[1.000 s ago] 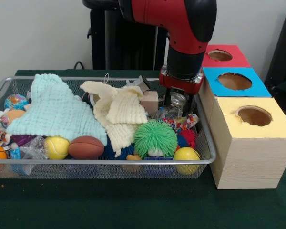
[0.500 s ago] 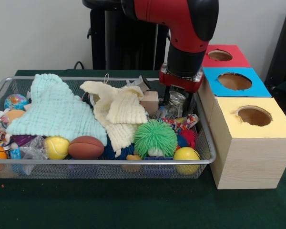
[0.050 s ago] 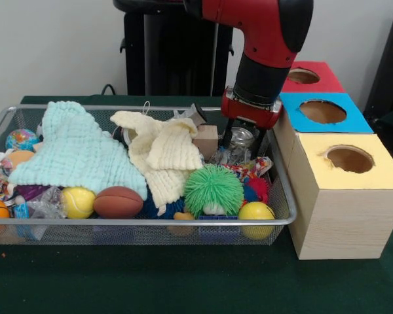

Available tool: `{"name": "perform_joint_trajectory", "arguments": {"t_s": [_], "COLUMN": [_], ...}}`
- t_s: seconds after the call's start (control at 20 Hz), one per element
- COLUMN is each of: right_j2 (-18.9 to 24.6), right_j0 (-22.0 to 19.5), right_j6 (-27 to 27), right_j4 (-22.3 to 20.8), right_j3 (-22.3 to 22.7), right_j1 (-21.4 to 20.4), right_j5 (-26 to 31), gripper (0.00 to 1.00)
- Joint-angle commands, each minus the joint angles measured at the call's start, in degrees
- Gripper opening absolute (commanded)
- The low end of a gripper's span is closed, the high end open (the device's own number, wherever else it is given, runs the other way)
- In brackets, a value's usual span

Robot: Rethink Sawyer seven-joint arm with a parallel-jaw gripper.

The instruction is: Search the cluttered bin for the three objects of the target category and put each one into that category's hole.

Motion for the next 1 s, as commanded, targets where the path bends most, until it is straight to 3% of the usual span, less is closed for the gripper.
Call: {"name": "perform_joint_trajectory", "arguments": {"t_s": [0.05, 1.0], "right_j2": [0.0, 1.9], "right_j0": [1.7, -0.3], "right_j6": [15.0, 13.5], "right_j4": [2.7, 3.2], "right_j3": [1.0, 2.1], "right_j1": [2.4, 2.6], "right_j5": [-5.9, -7.2], "gripper": [1.0, 1.0]}}
